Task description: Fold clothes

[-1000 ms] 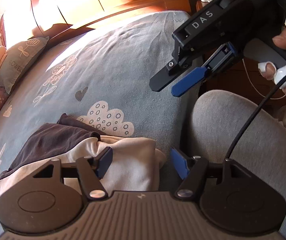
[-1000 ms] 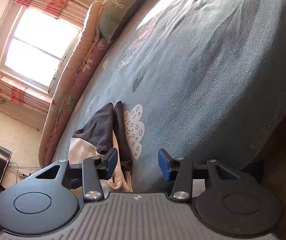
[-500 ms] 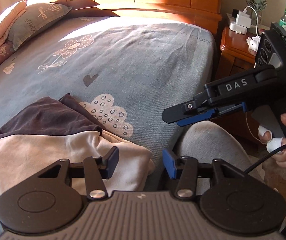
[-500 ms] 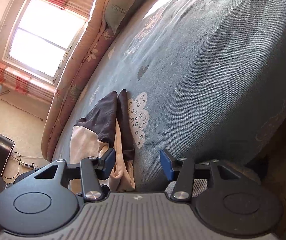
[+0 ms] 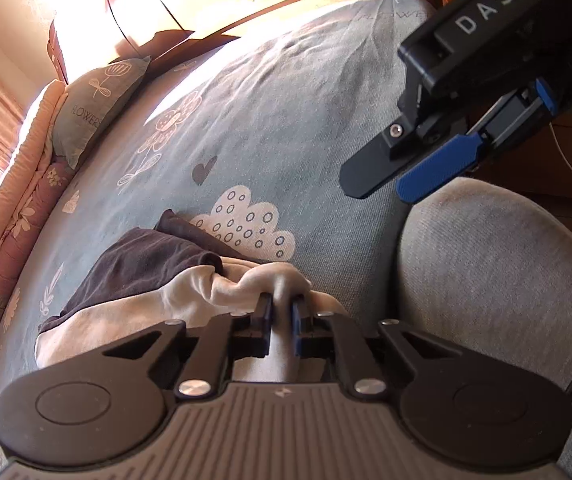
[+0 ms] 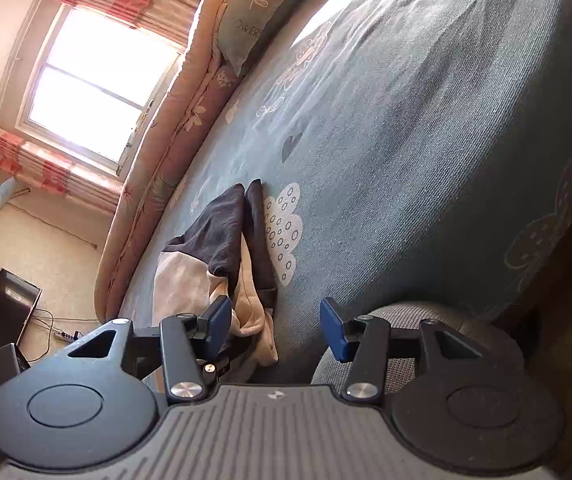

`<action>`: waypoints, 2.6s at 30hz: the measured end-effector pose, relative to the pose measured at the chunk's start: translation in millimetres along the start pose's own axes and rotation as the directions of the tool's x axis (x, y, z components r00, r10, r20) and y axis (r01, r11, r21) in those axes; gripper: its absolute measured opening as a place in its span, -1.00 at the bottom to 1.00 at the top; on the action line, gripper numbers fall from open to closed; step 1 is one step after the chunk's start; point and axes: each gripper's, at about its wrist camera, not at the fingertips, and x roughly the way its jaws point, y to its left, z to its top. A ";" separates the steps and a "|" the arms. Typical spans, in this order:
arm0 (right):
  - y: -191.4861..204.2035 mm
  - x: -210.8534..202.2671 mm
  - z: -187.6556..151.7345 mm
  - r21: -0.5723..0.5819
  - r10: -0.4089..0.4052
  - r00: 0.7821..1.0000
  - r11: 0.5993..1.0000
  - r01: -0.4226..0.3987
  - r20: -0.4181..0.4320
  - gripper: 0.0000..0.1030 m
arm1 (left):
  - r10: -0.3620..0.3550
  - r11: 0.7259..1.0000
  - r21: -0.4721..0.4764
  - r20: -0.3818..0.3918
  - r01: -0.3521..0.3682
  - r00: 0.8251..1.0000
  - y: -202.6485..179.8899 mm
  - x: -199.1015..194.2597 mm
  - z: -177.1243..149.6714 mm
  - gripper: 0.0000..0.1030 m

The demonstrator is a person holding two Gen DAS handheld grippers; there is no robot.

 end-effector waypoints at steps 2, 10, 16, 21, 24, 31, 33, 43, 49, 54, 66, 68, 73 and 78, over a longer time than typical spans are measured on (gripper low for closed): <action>-0.3 2.9 -0.3 0.010 0.026 1.000 1.000 -0.026 -0.012 0.08 | -0.030 0.997 -0.072 0.011 0.031 0.999 13.1 -7.3 0.6 -0.89; 6.9 51.7 12.8 0.135 0.192 0.974 0.975 -0.176 -0.122 0.44 | -0.083 0.957 -0.272 0.072 0.100 0.994 69.2 -34.3 -3.3 -0.90; 16.0 98.6 25.8 0.250 0.322 0.923 0.930 -0.268 -0.210 0.50 | -0.141 0.922 -0.348 0.103 0.168 0.985 86.9 -38.0 -11.4 -0.90; 23.7 141.9 39.9 0.294 0.360 0.888 0.915 -0.277 -0.286 0.52 | -0.173 0.898 -0.390 0.115 0.205 0.978 98.4 -35.6 -20.8 -0.90; 27.4 168.9 51.1 0.277 0.335 0.882 0.928 -0.248 -0.332 0.53 | -0.199 0.886 -0.402 0.118 0.230 0.973 101.8 -33.0 -25.2 -0.90; 41.0 200.2 75.6 0.196 0.330 0.865 0.942 -0.274 -0.378 0.53 | -0.216 0.905 -0.362 0.064 0.225 0.974 109.7 -25.2 -35.5 -0.85; 44.9 201.7 79.0 0.169 0.325 0.861 0.945 -0.280 -0.391 0.53 | -0.242 0.904 -0.355 0.038 0.239 0.970 117.8 -25.1 -42.6 -0.72; 41.1 221.0 97.1 0.176 0.360 0.847 0.932 -0.315 -0.390 0.53 | -0.235 0.838 -0.502 0.019 0.213 0.972 173.9 -31.0 -94.8 -0.53; 42.5 230.6 98.9 0.082 0.230 0.888 0.973 -0.215 -0.399 -0.50 | -0.223 0.799 -0.562 0.056 0.215 0.973 189.5 -26.6 -101.6 -0.35; 47.2 217.6 87.9 -0.009 0.162 0.924 0.984 -0.176 -0.348 -0.70 | -0.211 0.762 -0.609 0.087 0.219 0.974 202.4 -23.0 -107.3 -0.24; 46.4 197.6 73.2 -0.040 0.064 0.964 0.996 -0.076 -0.257 -0.68 | -0.196 0.748 -0.622 0.126 0.232 0.972 213.3 -5.2 -104.3 -0.18; 46.3 192.9 73.2 -0.019 0.072 0.969 0.997 -0.079 -0.236 -0.69 | -0.177 0.757 -0.612 0.149 0.231 0.973 219.0 -0.8 -97.7 -0.18; 56.5 188.0 74.0 -0.040 0.057 0.976 0.997 -0.067 -0.211 -0.70 | -0.150 0.781 -0.591 0.135 0.201 0.979 235.8 45.2 -81.9 -0.03; 52.6 187.6 71.8 -0.011 0.100 0.960 0.994 -0.107 -0.262 -0.53 | -0.174 0.738 -0.641 0.125 0.213 0.977 243.1 86.8 -85.2 0.18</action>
